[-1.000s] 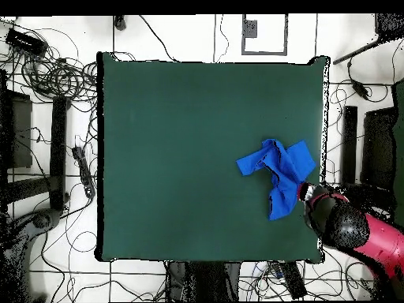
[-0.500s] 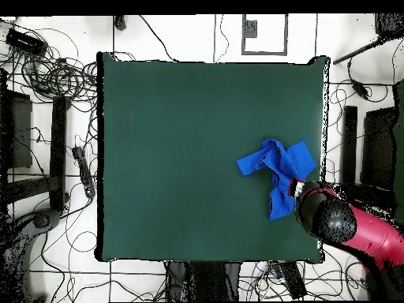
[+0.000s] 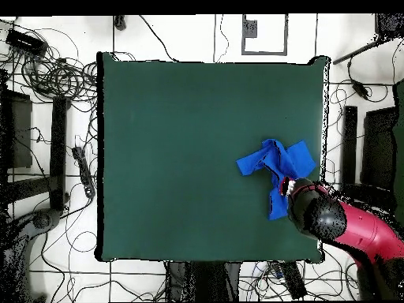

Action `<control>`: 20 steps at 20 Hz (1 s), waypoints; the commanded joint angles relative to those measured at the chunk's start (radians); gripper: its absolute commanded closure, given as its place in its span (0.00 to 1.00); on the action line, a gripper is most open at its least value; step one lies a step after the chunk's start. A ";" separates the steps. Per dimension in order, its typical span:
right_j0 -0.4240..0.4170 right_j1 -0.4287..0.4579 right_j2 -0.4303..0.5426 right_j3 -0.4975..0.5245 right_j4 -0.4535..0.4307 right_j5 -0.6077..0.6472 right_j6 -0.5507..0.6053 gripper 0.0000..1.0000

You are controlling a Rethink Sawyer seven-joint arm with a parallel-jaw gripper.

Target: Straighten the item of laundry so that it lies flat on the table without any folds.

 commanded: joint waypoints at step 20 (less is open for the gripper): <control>0.093 0.206 0.031 0.005 -0.021 -0.101 0.114 0.00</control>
